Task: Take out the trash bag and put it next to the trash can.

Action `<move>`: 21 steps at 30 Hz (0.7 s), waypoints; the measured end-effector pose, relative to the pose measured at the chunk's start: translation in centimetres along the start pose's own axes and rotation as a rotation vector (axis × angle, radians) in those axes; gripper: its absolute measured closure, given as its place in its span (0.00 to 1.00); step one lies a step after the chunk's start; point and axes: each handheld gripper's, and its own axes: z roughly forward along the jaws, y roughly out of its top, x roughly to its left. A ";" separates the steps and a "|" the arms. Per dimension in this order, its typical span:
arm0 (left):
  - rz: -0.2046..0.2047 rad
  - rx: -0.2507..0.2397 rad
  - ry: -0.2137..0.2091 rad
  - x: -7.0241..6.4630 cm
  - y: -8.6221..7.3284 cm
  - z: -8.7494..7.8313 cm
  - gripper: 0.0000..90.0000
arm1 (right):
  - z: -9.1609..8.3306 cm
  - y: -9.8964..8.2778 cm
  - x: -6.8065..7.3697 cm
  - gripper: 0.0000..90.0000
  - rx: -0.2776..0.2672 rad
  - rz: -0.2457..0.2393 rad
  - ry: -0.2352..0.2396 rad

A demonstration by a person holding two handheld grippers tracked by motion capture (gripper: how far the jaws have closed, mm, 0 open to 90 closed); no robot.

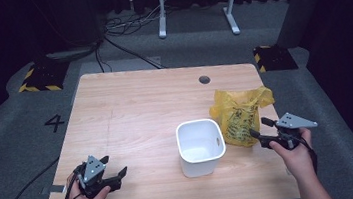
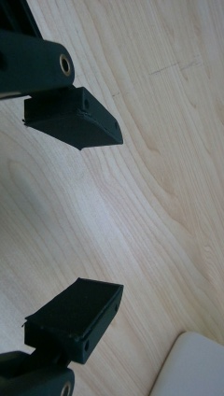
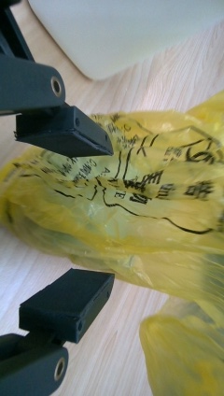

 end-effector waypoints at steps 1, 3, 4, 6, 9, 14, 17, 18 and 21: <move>0.002 -0.001 -0.002 -0.1 0.2 -0.2 0.26 | -0.5 0.2 0.1 0.36 -0.003 -0.004 0.000; 0.009 -0.005 -0.009 -0.3 0.6 -0.8 0.26 | -1.6 0.5 0.2 0.36 -0.009 -0.011 0.003; 0.014 -0.011 -0.012 -0.4 0.8 -1.0 0.26 | -2.1 0.7 0.3 0.37 -0.010 -0.014 0.010; 0.018 -0.011 -0.018 -0.6 1.1 -1.5 0.26 | -3.0 1.0 0.5 0.37 -0.007 -0.012 0.024; 0.046 0.015 -0.033 -0.6 1.2 -2.3 0.24 | -4.2 1.2 0.7 0.37 0.018 -0.011 0.035; 0.075 0.039 -0.038 -0.4 1.0 -3.6 0.22 | -5.7 0.4 0.8 0.37 0.073 0.009 0.046; 0.066 0.031 -0.032 0.3 0.5 -4.2 0.21 | -6.2 -0.1 0.8 0.37 0.089 0.006 0.048; 0.052 0.025 -0.019 0.6 0.2 -4.4 0.21 | -6.3 -0.3 0.8 0.36 0.095 0.002 0.048; 0.038 0.023 -0.009 1.3 -0.3 -4.6 0.21 | -6.8 -1.2 0.5 0.36 0.111 0.003 0.045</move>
